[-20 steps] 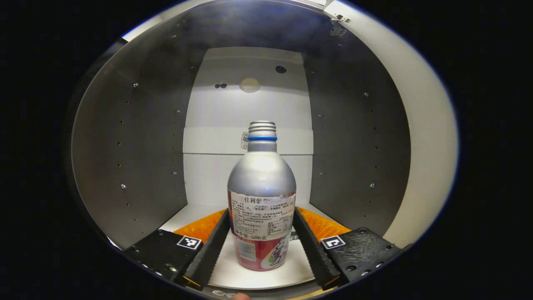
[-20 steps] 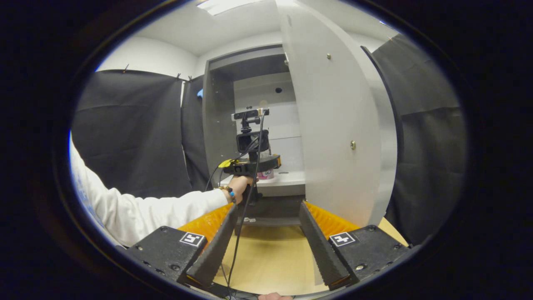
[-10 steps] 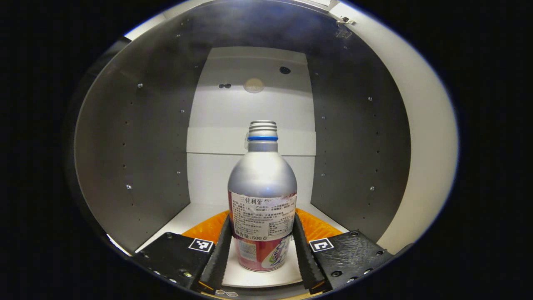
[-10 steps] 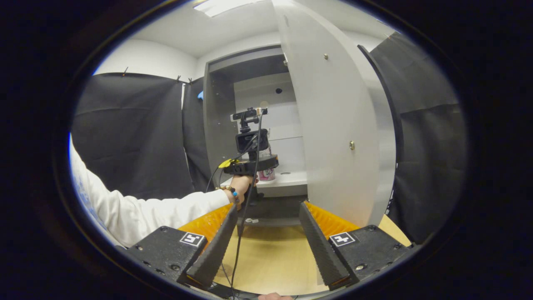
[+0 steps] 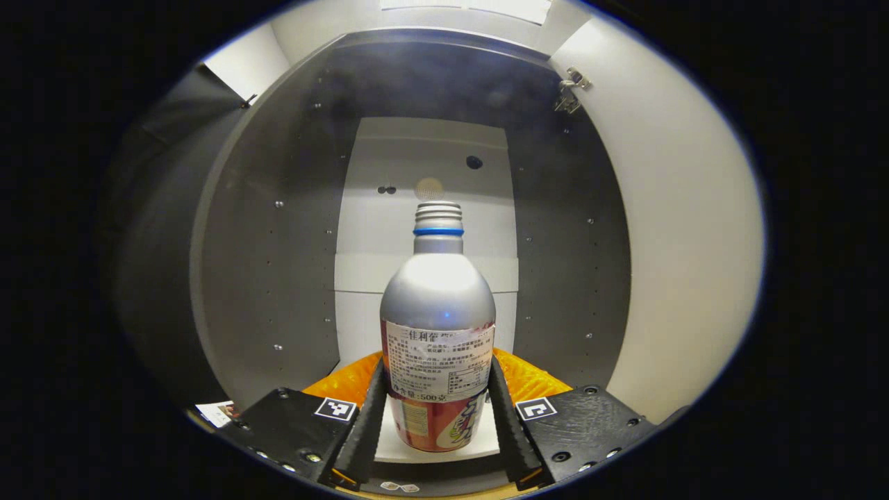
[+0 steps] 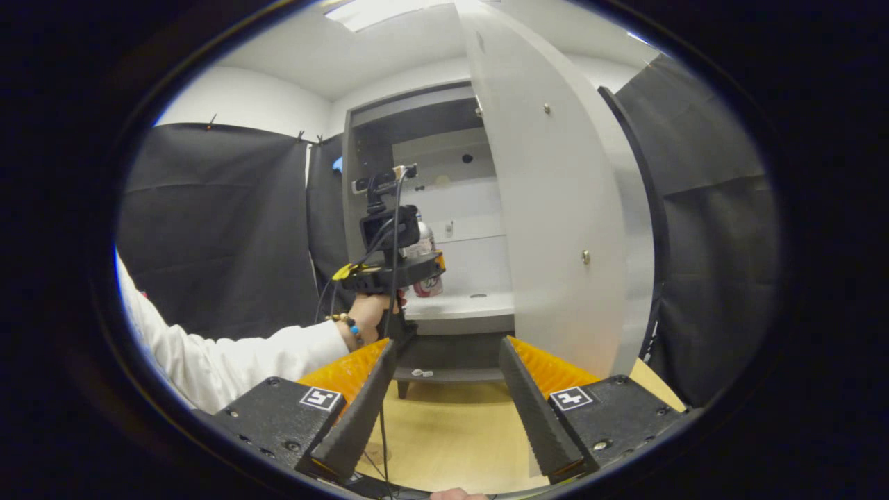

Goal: Open the cabinet door with the right hand, grasp the bottle in the cabinet with the left hand and place it on the coaster, then close the cabinet door with the right hand.

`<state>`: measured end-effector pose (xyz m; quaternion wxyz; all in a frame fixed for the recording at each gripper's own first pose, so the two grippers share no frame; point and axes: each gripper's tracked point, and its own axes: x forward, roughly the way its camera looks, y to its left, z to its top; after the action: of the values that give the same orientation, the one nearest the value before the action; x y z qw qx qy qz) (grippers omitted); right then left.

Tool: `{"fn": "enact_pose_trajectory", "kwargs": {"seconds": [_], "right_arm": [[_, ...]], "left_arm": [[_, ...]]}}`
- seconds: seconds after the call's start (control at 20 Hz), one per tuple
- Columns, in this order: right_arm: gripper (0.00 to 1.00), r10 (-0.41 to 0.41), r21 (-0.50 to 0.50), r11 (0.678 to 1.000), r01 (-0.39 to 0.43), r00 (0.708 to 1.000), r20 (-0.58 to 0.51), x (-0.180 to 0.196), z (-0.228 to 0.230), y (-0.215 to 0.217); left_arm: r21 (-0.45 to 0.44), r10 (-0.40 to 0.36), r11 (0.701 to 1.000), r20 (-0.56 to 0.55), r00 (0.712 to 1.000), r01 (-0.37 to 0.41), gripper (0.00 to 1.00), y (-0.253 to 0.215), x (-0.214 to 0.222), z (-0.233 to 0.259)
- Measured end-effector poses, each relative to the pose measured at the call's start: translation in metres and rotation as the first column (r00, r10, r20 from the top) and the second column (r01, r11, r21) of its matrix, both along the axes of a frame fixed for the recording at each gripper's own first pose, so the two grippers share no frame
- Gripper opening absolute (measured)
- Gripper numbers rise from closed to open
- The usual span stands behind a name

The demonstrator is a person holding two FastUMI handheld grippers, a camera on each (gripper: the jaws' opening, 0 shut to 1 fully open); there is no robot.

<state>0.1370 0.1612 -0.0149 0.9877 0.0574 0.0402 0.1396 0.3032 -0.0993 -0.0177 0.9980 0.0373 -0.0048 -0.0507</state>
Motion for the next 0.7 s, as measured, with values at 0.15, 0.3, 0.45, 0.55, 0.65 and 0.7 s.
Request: {"fn": "enact_pose_trajectory", "kwargs": {"seconds": [0.15, 0.3, 0.45, 0.55, 0.65, 0.7], "right_arm": [[0.94, 0.01, -0.001, 1.0, -0.01, 1.0, 0.005, -0.007, 0.001, 0.004], [0.94, 0.021, -0.007, 1.0, -0.021, 1.0, 0.016, -0.013, 0.002, 0.008], [0.94, 0.036, -0.008, 0.999, -0.036, 0.999, 0.025, -0.02, 0.005, 0.013], [0.94, 0.046, -0.003, 0.999, -0.046, 0.998, 0.035, -0.023, 0.008, 0.017], [0.94, 0.053, -0.004, 0.999, -0.053, 0.998, 0.041, -0.025, 0.01, 0.019], [0.94, 0.056, -0.006, 0.998, -0.056, 0.997, 0.044, -0.026, 0.011, 0.021]], "left_arm": [[-0.008, -0.028, 1.0, -0.01, 1.0, 0.028, 0.69, 0.005, -0.036, 0.003], [0.003, -0.05, 0.999, 0.003, 0.999, 0.05, 0.68, 0.014, -0.078, 0.004], [-0.008, -0.061, 0.998, -0.017, 0.998, 0.061, 0.69, 0.029, -0.131, -0.008], [-0.015, -0.045, 0.999, -0.023, 0.999, 0.044, 0.68, 0.047, -0.167, -0.019], [-0.032, -0.022, 0.999, -0.021, 1.0, 0.021, 0.68, 0.064, -0.2, -0.034], [-0.033, -0.007, 0.999, -0.019, 1.0, 0.006, 0.68, 0.075, -0.215, -0.043]]}}
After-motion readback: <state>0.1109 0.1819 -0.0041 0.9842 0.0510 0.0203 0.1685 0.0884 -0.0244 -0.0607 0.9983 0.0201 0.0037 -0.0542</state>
